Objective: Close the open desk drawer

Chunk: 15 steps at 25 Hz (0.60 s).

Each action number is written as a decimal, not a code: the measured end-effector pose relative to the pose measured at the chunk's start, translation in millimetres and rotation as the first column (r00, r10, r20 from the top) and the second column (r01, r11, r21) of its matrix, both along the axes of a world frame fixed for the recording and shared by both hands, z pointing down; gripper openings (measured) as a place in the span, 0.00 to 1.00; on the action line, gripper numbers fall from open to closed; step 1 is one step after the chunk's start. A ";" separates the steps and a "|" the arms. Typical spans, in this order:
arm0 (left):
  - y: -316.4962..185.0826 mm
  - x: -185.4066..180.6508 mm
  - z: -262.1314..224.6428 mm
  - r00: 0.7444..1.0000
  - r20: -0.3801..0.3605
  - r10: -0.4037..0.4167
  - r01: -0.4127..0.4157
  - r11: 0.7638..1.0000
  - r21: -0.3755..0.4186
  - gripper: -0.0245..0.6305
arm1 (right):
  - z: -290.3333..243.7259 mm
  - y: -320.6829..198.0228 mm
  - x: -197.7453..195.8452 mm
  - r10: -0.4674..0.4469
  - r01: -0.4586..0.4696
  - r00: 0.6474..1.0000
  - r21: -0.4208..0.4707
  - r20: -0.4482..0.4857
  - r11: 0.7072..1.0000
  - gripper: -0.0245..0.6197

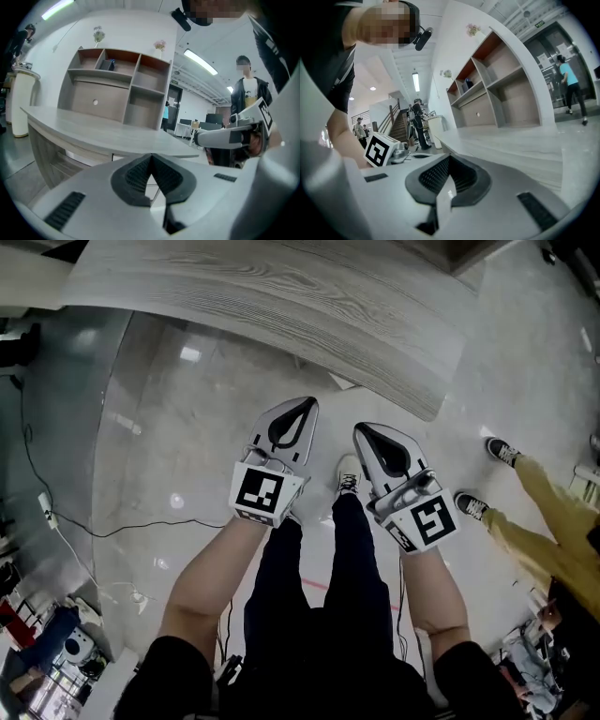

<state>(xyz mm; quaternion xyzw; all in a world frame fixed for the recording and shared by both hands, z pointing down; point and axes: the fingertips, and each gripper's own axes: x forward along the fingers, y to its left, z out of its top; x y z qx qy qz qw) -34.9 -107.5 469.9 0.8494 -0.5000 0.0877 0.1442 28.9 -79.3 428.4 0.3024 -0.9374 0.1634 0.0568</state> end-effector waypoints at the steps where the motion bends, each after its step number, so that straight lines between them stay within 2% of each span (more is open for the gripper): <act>1: 5.4 -3.7 -9.0 1.000 -0.001 -0.002 0.002 1.000 0.001 0.05 | -6.8 2.4 -1.4 -0.005 0.005 1.000 0.006 -0.001 1.000 0.06; 9: 41.4 -36.3 -87.0 0.999 0.026 0.024 -0.025 0.999 0.042 0.05 | -60.2 25.1 -19.4 -0.037 0.037 0.999 0.011 -0.002 0.999 0.06; 15: 78.0 -41.6 -136.4 0.998 0.017 0.055 -0.056 0.997 0.052 0.05 | -95.8 46.8 -29.9 -0.047 0.047 0.999 -0.005 -0.002 0.999 0.06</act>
